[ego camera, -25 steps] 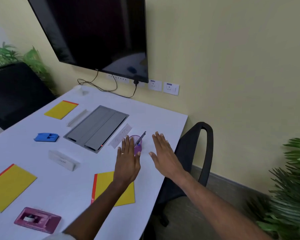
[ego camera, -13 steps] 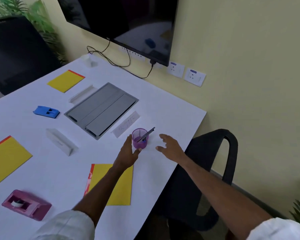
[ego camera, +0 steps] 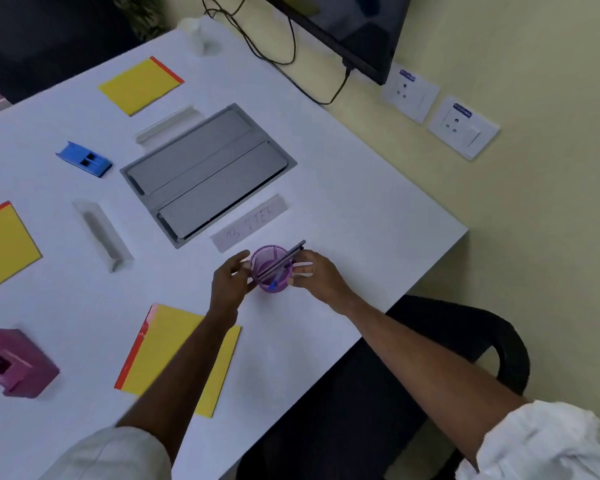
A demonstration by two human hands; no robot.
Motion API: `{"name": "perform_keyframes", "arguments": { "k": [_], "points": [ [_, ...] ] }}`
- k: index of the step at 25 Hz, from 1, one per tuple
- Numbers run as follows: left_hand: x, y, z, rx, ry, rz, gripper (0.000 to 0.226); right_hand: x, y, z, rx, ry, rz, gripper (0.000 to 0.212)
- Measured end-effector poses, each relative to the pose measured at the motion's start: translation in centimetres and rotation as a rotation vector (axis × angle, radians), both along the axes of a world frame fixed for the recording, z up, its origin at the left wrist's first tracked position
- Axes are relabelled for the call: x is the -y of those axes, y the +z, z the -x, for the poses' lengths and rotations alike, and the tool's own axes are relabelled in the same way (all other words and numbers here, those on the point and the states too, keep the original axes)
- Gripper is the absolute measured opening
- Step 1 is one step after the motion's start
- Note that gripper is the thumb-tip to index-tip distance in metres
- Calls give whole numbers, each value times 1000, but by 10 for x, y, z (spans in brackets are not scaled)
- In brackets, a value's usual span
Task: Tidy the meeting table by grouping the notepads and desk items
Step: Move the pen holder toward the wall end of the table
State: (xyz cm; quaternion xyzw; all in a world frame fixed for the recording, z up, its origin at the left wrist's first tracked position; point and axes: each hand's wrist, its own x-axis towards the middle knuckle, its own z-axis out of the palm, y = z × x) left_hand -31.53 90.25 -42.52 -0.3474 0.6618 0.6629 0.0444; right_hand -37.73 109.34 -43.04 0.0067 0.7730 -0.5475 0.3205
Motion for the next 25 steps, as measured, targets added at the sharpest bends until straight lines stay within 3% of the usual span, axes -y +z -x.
{"name": "perform_keyframes", "arguments": {
  "k": [8,12,20,25],
  "points": [
    [-37,17,61,-40,-26,-59,31,-37,10,66,-21,-7,48,46],
    [-66,33,133,-78,-92,-62,30,-64,22,137,-72,-62,73,42],
    [-99,41,291,-110,36,-204,31,-83,29,280,-169,-199,107,36],
    [-95,26,353,-128,49,-176,33,-71,9,344,-196,-236,96,46]
  ]
}}
